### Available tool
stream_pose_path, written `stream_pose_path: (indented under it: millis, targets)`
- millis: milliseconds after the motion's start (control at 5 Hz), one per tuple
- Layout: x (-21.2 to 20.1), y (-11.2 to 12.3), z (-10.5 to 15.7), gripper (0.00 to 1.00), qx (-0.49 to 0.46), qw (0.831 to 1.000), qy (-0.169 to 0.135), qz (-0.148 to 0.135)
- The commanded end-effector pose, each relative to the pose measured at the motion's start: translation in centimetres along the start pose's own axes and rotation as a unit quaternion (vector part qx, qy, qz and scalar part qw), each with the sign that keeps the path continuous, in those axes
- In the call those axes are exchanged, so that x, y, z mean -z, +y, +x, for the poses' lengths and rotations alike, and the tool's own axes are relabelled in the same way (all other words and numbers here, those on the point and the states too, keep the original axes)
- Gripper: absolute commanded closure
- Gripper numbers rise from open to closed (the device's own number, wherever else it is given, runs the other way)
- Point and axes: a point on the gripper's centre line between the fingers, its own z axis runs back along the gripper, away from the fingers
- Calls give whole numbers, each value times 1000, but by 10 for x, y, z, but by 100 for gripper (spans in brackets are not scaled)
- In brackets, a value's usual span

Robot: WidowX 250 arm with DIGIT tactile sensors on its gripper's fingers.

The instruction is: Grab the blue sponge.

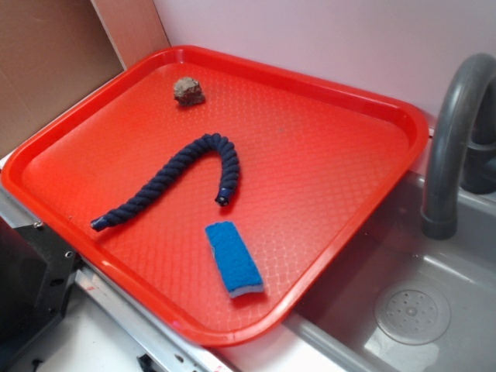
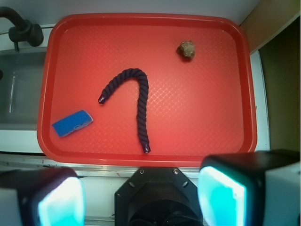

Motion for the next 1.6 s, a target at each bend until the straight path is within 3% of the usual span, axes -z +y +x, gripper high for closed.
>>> stream_pose_path:
  millis: [0,200,400,600,800,1000,1200,1400]
  targets:
    - [0,0,0,0,0,1000,0,0]
    - [6,-9,25,0,131,990,-17,45]
    - [15,-27,51,0,256,964,-32,67]
    - [35,-57,62,0,381,919,-30,101]
    - [57,-93,59,0,498,860,-16,107]
    - [95,-134,49,0,607,790,21,86]
    - [121,-146,38,0,703,707,41,58]
    - [147,-138,27,0,787,614,53,30]
